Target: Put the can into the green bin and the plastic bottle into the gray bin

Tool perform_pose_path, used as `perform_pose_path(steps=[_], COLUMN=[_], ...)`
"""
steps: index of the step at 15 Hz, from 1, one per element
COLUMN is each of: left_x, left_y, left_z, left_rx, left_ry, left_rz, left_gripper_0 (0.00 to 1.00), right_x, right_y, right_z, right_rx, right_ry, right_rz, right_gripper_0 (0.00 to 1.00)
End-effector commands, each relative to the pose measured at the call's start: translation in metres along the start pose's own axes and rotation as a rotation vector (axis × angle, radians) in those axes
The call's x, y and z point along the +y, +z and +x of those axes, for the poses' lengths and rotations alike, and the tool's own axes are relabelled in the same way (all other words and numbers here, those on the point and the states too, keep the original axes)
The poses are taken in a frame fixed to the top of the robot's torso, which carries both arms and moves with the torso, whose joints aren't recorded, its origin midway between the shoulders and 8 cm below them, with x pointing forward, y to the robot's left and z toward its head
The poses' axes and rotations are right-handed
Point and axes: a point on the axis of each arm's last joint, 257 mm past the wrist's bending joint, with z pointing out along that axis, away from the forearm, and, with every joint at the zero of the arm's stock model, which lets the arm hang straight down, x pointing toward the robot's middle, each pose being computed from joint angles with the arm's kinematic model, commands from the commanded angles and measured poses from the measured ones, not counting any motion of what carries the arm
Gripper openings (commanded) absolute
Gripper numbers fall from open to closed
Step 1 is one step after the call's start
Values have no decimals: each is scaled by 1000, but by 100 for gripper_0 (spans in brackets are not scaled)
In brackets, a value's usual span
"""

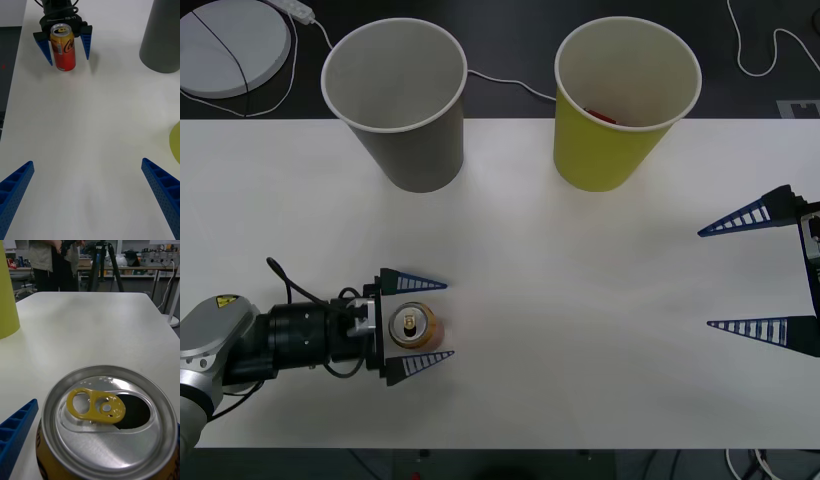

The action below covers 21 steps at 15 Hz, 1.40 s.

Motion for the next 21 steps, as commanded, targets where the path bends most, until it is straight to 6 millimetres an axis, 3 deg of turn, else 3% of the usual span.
perform_pose_path(steps=[1, 5, 11, 15, 21], left_x=[0, 1, 13, 23, 53], left_y=[-1, -2, -29, -60, -125], left_z=[0, 1, 6, 9, 1], left_rx=[1, 4, 58, 161, 423], left_ry=[-20, -34, -28, -70, -77], left_rz=[-1, -1, 3, 48, 109], left_gripper_0=[0, 0, 0, 0, 0], right_x=[0, 0, 0, 0, 0], right_y=[0, 0, 0, 0, 0], right_z=[0, 0, 0, 0, 0], right_rx=[0, 0, 0, 0, 0], right_ry=[0, 0, 0, 0, 0], right_rz=[0, 0, 0, 0, 0], right_gripper_0=[100, 100, 100, 100, 100])
